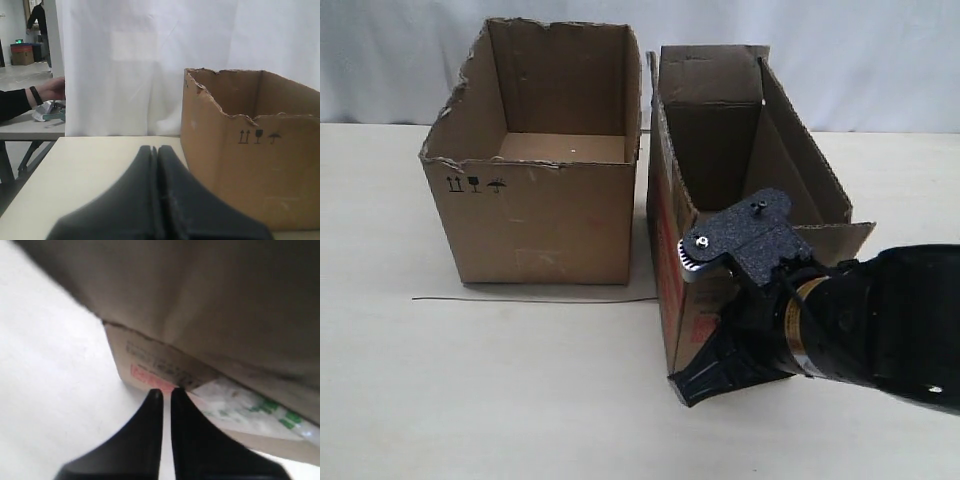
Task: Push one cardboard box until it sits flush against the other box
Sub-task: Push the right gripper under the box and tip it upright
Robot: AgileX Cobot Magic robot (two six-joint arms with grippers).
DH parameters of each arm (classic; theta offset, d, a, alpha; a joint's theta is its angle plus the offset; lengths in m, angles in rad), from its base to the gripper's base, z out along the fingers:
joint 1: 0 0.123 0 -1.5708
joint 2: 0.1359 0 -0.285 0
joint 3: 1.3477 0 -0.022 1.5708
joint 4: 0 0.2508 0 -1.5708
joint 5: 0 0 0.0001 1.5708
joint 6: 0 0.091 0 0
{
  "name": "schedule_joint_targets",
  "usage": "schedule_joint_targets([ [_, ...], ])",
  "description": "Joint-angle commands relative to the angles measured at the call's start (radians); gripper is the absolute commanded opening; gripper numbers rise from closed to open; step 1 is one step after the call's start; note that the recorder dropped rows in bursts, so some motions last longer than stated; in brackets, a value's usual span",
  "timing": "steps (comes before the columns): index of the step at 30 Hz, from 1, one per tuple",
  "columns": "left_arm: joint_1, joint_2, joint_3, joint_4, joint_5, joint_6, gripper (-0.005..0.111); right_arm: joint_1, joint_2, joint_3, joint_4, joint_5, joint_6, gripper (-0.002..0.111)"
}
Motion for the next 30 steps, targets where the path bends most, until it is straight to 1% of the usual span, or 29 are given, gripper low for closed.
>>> schedule_joint_targets([
  [1, 0.003, -0.001, 0.002, 0.003, -0.012, -0.004, 0.000, -0.001, 0.035, 0.005, -0.121, -0.044, 0.100, 0.005],
  [9, 0.003, -0.001, 0.002, 0.003, -0.012, -0.004, 0.000, -0.003, 0.065, 0.005, -0.504, -0.032, 0.443, 0.005],
  [12, 0.003, -0.001, 0.002, 0.003, -0.012, -0.004, 0.000, -0.003, 0.070, 0.005, -0.592, -0.025, 0.512, 0.005],
  [20, 0.003, -0.001, 0.002, -0.001, -0.012, -0.004, 0.000, -0.003, 0.122, 0.005, -0.788, 0.014, 0.691, 0.005],
  [30, 0.003, -0.001, 0.002, -0.001, -0.012, -0.004, 0.000, -0.003, 0.176, 0.005, -0.946, 0.063, 0.831, 0.005],
])
